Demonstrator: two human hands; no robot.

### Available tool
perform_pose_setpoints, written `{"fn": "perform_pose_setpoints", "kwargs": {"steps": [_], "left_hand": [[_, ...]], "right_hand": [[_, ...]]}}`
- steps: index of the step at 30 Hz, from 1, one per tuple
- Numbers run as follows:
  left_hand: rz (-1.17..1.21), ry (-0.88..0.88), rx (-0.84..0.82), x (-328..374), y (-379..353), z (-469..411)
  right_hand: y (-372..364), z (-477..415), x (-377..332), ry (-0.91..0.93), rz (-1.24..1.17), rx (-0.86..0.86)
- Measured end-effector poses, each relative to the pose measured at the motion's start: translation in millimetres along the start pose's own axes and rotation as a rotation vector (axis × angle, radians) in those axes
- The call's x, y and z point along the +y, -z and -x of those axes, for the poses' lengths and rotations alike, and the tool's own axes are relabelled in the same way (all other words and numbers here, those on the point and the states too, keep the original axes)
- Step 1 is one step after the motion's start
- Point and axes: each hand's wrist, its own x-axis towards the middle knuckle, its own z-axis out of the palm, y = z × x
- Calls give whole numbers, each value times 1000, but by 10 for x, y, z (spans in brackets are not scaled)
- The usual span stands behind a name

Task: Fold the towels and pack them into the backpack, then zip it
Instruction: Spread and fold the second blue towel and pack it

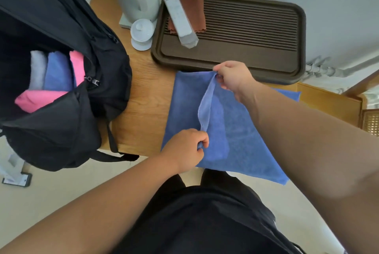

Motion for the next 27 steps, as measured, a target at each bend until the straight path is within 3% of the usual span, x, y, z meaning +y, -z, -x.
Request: {"fn": "perform_pose_setpoints", "kwargs": {"steps": [5, 10, 14, 18, 21, 24, 27], "left_hand": [[-79, 111, -82, -82, -328, -172], [-85, 171, -53, -164, -470, -176], [-37, 199, -27, -127, -525, -124], [7, 220, 0, -49, -539, -61], [33, 225, 48, 41, -510, -25], [68, 229, 96, 185, -444, 7], [98, 227, 100, 390, -404, 31]], "right_hand": [[93, 111, 376, -82, 185, -178], [16, 82, 460, 20, 386, -215], [-85, 44, 459, 90, 867, -313], [-163, 46, 441, 155, 1171, -213], [-115, 42, 404, 211, 1070, -142], [50, 118, 370, 323, 777, -93], [276, 196, 402, 301, 412, -73]]}}
